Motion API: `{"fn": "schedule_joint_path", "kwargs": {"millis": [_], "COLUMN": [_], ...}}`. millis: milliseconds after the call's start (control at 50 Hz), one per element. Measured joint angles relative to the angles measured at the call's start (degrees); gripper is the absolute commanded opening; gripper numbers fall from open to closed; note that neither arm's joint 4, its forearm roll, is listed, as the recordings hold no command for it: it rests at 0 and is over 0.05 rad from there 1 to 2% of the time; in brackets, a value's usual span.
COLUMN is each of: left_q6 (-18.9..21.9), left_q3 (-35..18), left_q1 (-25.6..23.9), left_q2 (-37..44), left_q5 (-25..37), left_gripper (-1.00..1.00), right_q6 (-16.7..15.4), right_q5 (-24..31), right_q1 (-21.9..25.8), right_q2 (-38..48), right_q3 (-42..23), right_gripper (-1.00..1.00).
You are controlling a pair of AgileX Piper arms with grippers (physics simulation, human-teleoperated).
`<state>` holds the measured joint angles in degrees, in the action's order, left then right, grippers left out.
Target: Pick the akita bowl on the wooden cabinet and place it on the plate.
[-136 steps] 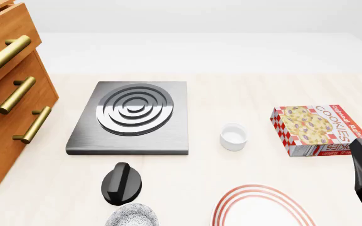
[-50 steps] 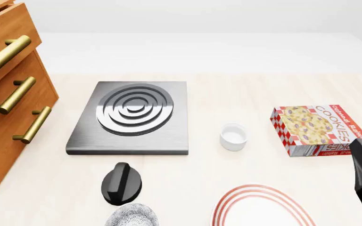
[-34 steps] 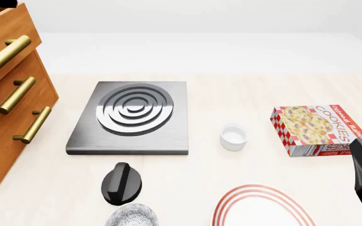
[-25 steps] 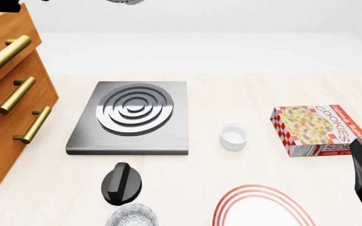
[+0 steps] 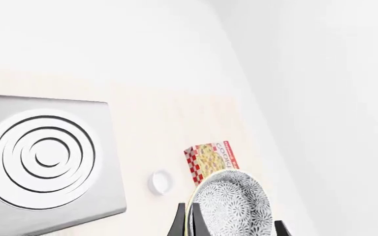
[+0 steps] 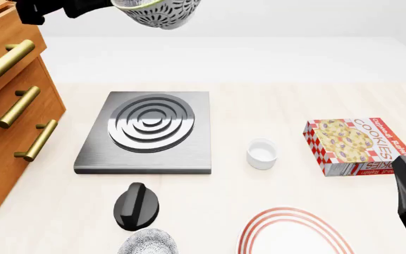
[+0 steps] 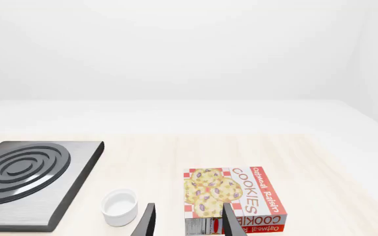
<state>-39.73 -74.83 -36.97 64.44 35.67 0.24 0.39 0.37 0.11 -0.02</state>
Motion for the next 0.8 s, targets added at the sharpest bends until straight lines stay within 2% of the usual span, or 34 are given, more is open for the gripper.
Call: {"fn": "schedule_joint_path", "kwargs": {"millis": [800], "left_q6": [-0.3], "left_q3": [3.2], "left_q1": [-7.3], "left_q2": [1.7], "left_q5": [-1.4], "left_gripper": [-1.00], "right_q6": [0.0], "right_q5": [0.0], "right_q1": [0.0], "right_q2": [0.0], "right_q3": [0.0], "right_gripper": [1.00]}}
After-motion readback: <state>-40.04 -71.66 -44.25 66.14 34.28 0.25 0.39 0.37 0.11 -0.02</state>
